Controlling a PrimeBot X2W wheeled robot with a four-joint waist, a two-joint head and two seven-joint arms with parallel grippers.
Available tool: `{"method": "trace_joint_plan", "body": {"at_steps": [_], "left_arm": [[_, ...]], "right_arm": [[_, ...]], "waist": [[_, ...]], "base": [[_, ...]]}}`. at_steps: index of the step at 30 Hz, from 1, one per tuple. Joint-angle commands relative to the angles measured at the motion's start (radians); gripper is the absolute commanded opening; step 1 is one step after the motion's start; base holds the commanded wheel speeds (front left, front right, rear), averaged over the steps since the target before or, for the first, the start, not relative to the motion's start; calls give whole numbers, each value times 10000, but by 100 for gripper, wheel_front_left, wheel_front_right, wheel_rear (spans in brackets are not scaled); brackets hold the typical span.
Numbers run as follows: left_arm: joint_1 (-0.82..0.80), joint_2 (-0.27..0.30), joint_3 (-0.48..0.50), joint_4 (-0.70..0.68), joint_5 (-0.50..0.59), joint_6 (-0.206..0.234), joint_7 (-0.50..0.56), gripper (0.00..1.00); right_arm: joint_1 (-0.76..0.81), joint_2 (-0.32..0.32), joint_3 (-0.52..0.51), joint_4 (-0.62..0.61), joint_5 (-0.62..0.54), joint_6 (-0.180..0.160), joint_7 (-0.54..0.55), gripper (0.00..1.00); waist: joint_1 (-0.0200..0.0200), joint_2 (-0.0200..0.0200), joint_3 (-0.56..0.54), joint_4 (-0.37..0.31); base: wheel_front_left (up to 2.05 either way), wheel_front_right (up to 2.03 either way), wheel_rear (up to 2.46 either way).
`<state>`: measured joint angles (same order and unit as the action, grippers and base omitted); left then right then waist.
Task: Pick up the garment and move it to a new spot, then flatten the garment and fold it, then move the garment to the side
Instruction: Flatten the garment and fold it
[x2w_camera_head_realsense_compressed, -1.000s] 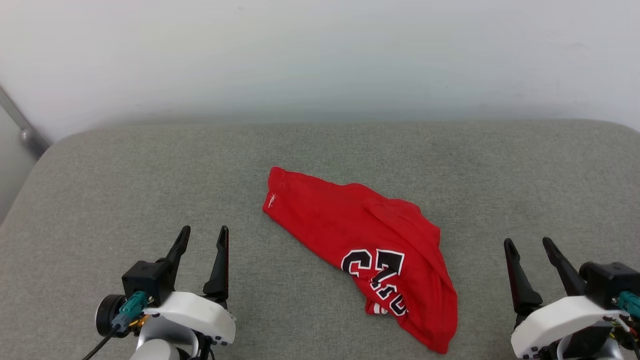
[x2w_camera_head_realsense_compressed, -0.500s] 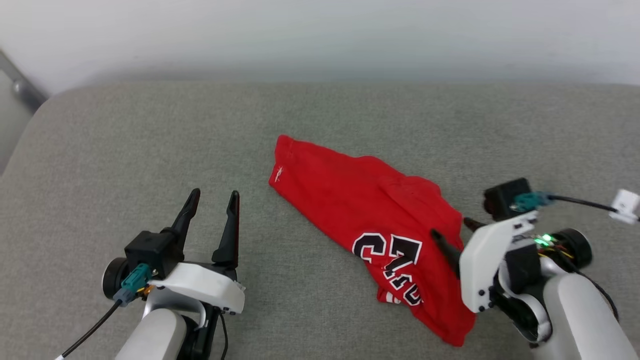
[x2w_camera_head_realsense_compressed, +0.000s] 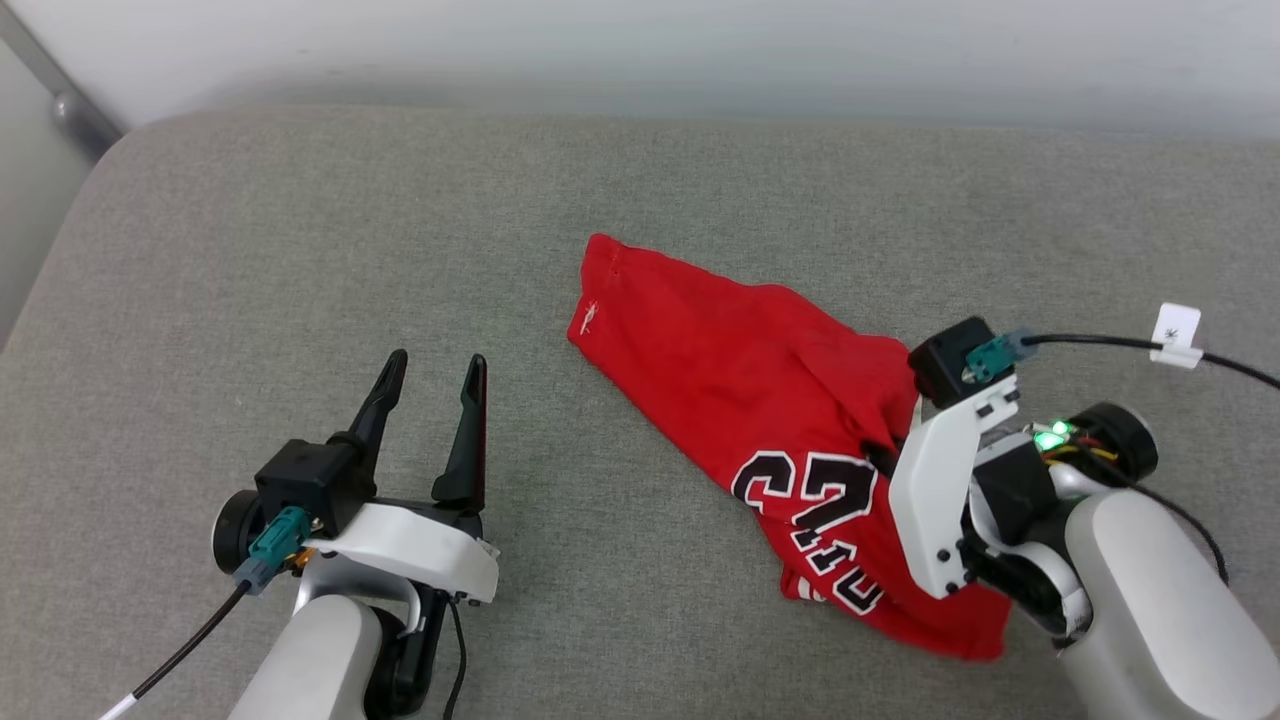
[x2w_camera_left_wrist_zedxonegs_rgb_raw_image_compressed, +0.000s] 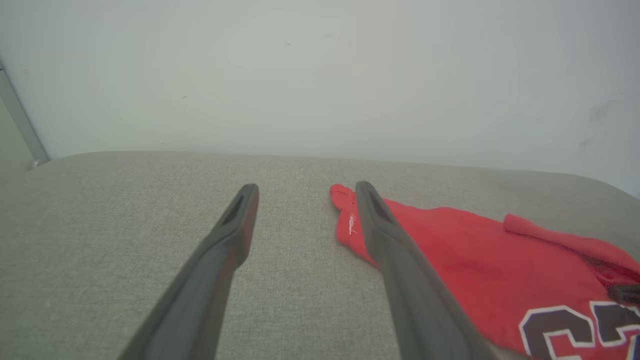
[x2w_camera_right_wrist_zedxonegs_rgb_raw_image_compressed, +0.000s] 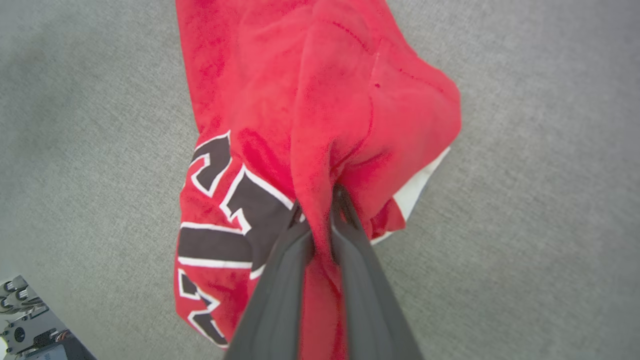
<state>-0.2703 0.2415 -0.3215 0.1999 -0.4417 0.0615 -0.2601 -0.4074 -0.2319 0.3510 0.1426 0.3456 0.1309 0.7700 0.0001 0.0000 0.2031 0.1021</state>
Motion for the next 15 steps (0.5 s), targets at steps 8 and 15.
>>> {"method": "trace_joint_plan", "body": {"at_steps": [8,15], "left_arm": [[194,-152,245,177,280,-174,-74,100],[304,-194,344,202,439,-267,-61,100]], "right_arm": [[-572,43,-983,-403,-204,-3,-1384,0],[351,715,-4368,-112,-589,-5,-2304,0]], "waist": [[-1,0,-371,-281],[-1,0,-490,-459]], "base": [[0,0,0],[0,0,0]]}}
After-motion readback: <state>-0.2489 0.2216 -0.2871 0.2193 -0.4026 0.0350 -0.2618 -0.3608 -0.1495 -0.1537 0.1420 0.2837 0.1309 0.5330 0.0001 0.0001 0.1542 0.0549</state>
